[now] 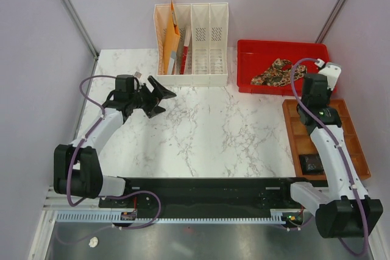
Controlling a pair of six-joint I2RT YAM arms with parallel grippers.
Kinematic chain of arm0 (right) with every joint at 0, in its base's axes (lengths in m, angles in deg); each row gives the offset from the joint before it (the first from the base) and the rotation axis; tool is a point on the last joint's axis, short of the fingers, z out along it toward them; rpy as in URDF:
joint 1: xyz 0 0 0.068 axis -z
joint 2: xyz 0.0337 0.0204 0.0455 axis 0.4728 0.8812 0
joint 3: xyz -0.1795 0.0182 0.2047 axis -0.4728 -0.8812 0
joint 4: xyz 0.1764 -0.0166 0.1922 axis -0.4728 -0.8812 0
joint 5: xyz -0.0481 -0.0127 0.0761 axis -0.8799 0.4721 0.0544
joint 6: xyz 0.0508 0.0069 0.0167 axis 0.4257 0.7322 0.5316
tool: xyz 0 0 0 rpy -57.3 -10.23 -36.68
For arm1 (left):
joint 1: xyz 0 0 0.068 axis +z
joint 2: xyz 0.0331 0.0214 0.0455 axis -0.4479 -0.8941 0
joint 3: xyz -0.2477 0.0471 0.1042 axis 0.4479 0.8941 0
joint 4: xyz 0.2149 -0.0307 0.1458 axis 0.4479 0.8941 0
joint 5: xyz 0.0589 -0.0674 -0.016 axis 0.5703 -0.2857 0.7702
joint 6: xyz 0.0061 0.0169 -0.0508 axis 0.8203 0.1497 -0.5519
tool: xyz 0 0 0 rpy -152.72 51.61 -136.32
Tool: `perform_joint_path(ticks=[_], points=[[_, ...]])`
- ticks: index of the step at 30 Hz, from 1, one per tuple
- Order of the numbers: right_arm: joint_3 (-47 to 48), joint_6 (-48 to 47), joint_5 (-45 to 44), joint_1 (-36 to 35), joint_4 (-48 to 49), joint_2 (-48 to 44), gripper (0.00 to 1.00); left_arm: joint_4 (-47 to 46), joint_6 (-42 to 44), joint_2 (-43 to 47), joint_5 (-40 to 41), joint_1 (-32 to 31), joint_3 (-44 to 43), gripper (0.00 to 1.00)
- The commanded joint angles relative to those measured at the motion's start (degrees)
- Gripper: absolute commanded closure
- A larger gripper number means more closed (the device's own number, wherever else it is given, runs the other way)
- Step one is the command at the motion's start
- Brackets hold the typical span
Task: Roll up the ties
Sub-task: Place the tie in the storage box.
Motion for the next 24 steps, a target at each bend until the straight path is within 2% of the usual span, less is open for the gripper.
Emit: perform_joint_path(ticks=[1,8,15,24], points=[[2.91,11.93,-11.53,6.33,-9.81,-0.62,1.00,0.06,1.69,-0.95,-1.86,0.56,-3.12,0.00],[-3.94,19.59,-17.86,14.87,-12.29,-3.25,1.00,-0.38,1.07,-2.71,-2.91,0.65,-4.35,0.00],[-9.22,23.38,-21.90,23.04,-7.46,-1.15,1.00,-0.30,1.25,-5.34,-4.67,0.65,-6.72,0.00],[-10.97,22.96,-23.76,26.56,-6.58,-2.90,1.00,-0.30,0.72,-7.89,-5.64,0.65,-8.57,0.00]])
